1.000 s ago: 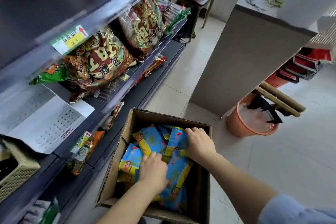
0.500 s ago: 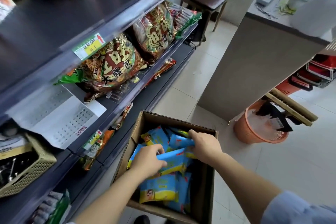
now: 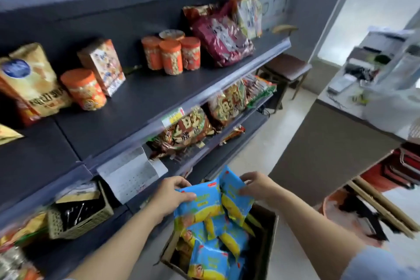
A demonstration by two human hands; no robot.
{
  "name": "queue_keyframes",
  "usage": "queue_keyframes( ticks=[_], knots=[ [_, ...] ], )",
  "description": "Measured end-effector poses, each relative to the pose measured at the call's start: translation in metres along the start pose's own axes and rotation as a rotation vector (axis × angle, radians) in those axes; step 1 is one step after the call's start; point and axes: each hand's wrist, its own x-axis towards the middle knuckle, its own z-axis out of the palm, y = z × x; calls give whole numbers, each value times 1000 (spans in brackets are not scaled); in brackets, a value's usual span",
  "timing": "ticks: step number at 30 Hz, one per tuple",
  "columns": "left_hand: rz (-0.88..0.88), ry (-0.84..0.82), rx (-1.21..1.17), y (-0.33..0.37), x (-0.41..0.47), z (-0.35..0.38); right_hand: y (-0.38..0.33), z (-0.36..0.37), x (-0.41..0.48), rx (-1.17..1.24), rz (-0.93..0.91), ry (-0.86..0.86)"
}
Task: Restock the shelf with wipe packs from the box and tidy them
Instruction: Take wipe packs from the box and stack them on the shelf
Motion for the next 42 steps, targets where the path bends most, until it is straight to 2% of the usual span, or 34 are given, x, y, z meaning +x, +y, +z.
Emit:
queue_keyframes(
  ticks=[2, 5, 10, 15, 19, 21, 24, 26, 30, 35, 42],
  knots=[
    [5, 13, -7, 15, -13, -20, -26, -7, -13, -30, -46, -18],
    [-4, 39, -4, 35, -33, -51, -64, -14, -30, -42, -134, 46],
    [12, 70, 49, 58, -67, -103, -127, -20, -62, 79, -368, 104],
    [3, 127, 14, 75, -107, -147, -183, -14, -99, 67, -603, 5],
    [35, 186, -78, 85, -144, -176, -223, -2, -127, 25, -721, -157],
    [55, 250, -110, 88, -163, -191, -241, 8, -136, 51, -756, -223],
    [63, 375, -149, 85, -189, -216, -268, 23, -153, 103, -802, -228],
    [49, 463, -177, 81, -206, -236, -285, 33, -164, 90, -822, -215],
    [49, 564, -225, 67, -245, -274, -314, 59, -186, 69, -884, -309],
    [118, 679, -289, 50, -293, -307, -351, 97, -223, 286, -981, -293],
    [170, 900, -384, 32, -351, -352, -398, 132, -263, 352, -1076, -196]
  ],
)
